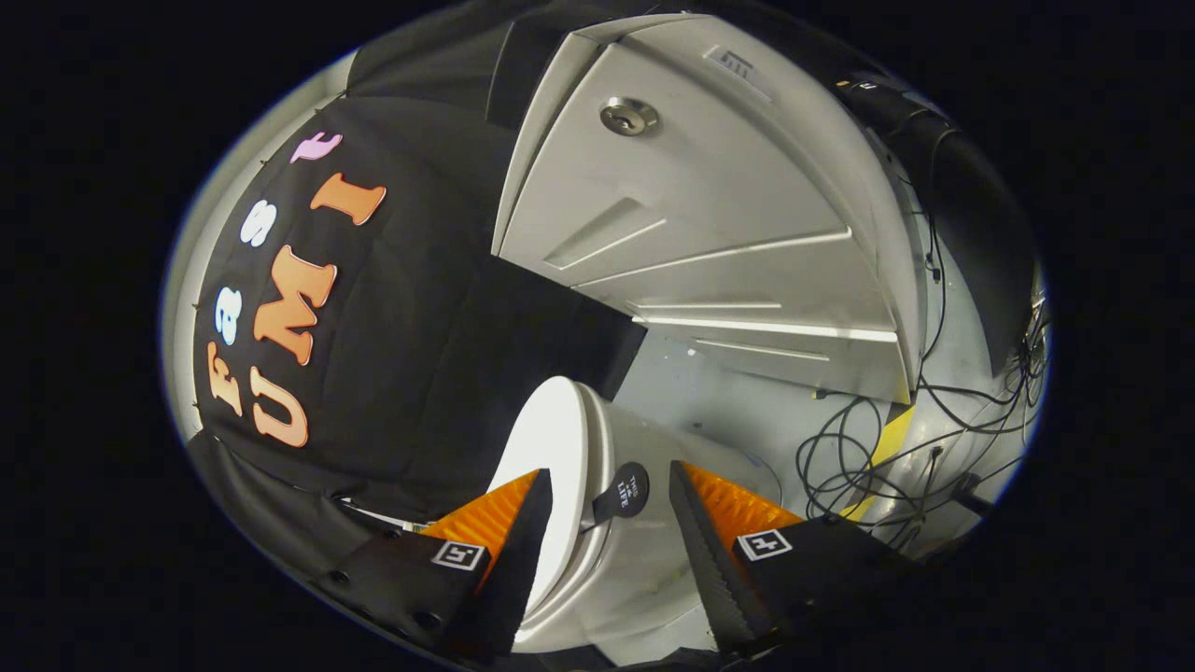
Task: Open the toilet lid.
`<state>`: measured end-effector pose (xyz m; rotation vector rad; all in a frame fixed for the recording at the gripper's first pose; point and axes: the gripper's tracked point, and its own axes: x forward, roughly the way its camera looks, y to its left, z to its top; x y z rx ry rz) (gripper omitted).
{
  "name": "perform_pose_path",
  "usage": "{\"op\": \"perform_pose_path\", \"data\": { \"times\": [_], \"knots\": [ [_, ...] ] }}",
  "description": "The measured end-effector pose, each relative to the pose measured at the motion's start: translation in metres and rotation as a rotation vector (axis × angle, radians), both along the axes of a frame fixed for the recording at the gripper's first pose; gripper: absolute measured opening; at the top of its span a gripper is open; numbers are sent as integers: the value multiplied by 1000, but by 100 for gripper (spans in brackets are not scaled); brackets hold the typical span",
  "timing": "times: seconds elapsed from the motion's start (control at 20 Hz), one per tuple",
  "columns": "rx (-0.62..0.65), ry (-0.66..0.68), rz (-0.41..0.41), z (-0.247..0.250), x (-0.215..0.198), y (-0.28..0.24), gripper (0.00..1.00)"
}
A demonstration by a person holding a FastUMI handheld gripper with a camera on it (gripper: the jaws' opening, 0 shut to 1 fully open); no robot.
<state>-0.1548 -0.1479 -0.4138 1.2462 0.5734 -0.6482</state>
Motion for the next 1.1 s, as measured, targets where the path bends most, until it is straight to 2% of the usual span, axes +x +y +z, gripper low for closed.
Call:
{"op": "perform_pose_path", "data": {
  "times": [0.15, 0.3, 0.35, 0.4, 0.55, 0.6, 0.75, 0.9, 0.95, 1.0, 1.05, 1.1],
  "knots": [
    [91, 18, 41, -22, 5, 11, 83],
    [114, 34, 42, -39, 11, 17, 83],
    [102, 36, 57, -40, 12, 19, 72],
    [93, 24, 70, -37, 14, 20, 68],
    [76, 41, 99, -43, 10, 20, 36],
    [74, 45, 96, -42, 12, 20, 29],
    [71, 53, 87, -45, 9, 17, 24],
    [117, 52, 47, -43, 11, 16, 24],
    [139, 53, 31, -44, 10, 16, 17],
    [145, 39, 15, -37, 12, 13, 17],
    [149, 36, 13, -37, 11, 11, 10],
    [146, 35, 15, -40, 10, 14, 8]
  ]
}}
